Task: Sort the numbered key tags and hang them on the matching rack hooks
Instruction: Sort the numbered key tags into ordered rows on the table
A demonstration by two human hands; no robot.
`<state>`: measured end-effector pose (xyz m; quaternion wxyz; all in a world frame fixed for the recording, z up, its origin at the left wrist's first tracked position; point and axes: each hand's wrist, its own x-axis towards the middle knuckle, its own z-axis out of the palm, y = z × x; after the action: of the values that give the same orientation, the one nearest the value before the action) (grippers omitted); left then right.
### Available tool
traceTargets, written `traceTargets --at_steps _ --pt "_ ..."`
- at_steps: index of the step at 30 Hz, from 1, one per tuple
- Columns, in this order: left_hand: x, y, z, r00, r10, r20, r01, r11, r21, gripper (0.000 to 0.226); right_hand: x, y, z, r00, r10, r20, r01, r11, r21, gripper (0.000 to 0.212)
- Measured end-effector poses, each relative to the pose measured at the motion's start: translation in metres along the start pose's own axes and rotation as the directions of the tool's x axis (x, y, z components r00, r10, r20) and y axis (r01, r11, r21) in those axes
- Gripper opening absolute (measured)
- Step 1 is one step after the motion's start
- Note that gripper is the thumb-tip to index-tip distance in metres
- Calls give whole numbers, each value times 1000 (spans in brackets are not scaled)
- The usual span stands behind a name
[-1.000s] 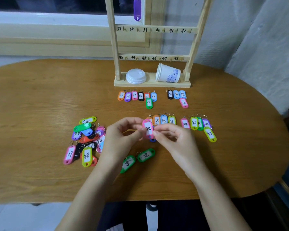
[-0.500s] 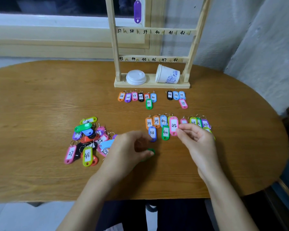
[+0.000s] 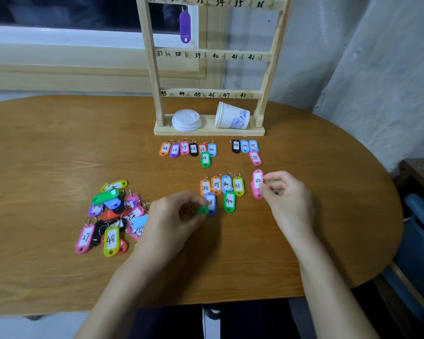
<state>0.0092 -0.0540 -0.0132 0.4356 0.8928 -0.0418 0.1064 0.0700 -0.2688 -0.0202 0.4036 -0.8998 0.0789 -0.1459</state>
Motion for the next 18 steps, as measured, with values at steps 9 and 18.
traceTargets --at_steps 9,18 --pt "6 3 -9 997 -66 -51 60 993 -105 22 4 -15 10 996 -43 83 61 973 -224 14" --pt "6 3 -11 994 -83 -71 71 985 -161 22 -4 16 -13 966 -259 1 254 945 -209 16"
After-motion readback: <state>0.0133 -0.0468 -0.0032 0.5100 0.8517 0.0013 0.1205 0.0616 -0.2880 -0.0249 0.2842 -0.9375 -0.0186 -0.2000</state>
